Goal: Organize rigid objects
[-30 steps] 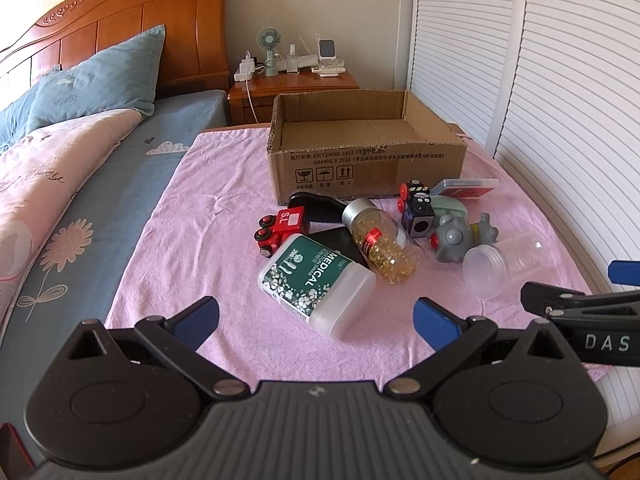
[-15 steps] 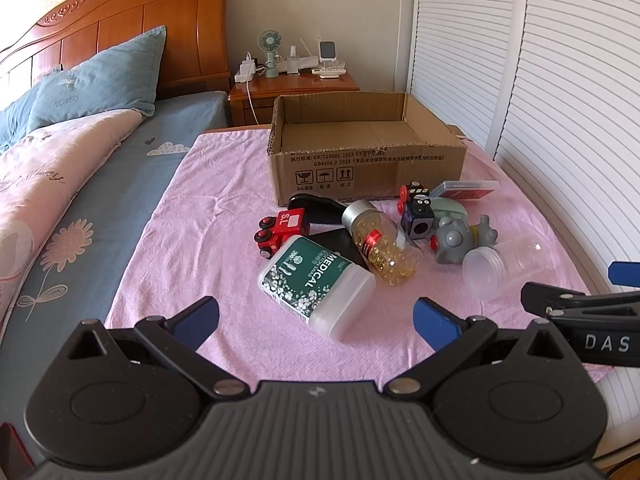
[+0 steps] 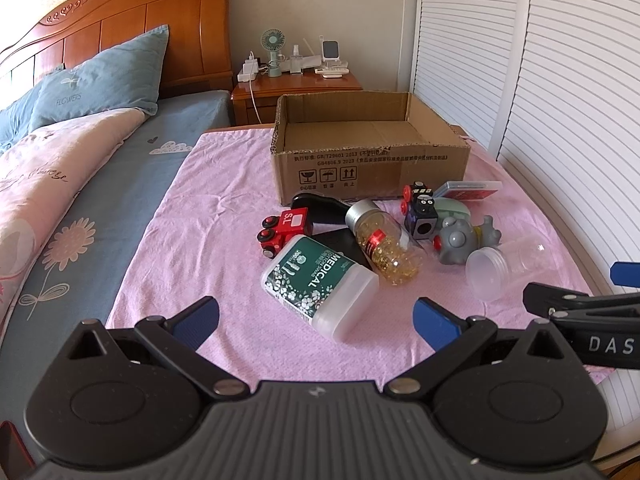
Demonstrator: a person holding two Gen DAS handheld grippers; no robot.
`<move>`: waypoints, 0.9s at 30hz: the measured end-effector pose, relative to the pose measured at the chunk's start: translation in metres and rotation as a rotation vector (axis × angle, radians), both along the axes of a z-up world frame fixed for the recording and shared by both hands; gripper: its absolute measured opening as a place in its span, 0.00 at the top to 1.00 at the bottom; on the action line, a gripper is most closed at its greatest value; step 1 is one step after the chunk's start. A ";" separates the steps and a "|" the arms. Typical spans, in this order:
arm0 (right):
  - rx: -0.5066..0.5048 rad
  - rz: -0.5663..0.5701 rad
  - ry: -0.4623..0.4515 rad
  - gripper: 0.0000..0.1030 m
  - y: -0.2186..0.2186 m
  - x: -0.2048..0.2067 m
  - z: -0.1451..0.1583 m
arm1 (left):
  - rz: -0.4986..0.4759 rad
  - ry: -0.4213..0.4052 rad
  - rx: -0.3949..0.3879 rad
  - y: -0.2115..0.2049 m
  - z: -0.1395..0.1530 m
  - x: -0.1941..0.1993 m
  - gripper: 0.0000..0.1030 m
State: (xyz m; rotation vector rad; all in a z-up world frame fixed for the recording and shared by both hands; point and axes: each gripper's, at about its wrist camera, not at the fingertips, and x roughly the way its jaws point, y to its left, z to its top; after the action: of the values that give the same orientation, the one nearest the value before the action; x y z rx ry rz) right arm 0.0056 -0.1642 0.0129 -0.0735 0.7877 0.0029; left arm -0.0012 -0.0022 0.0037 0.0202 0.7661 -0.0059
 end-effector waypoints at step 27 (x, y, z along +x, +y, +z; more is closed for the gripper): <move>-0.038 0.087 0.012 0.00 -0.005 0.025 -0.020 | -0.155 0.028 0.021 0.011 -0.030 0.032 0.01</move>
State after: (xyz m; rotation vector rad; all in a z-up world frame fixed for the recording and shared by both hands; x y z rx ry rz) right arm 0.0308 -0.1694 -0.0067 -0.1434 0.7966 0.0707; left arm 0.0308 0.0092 -0.0259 0.0995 0.7911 -0.1455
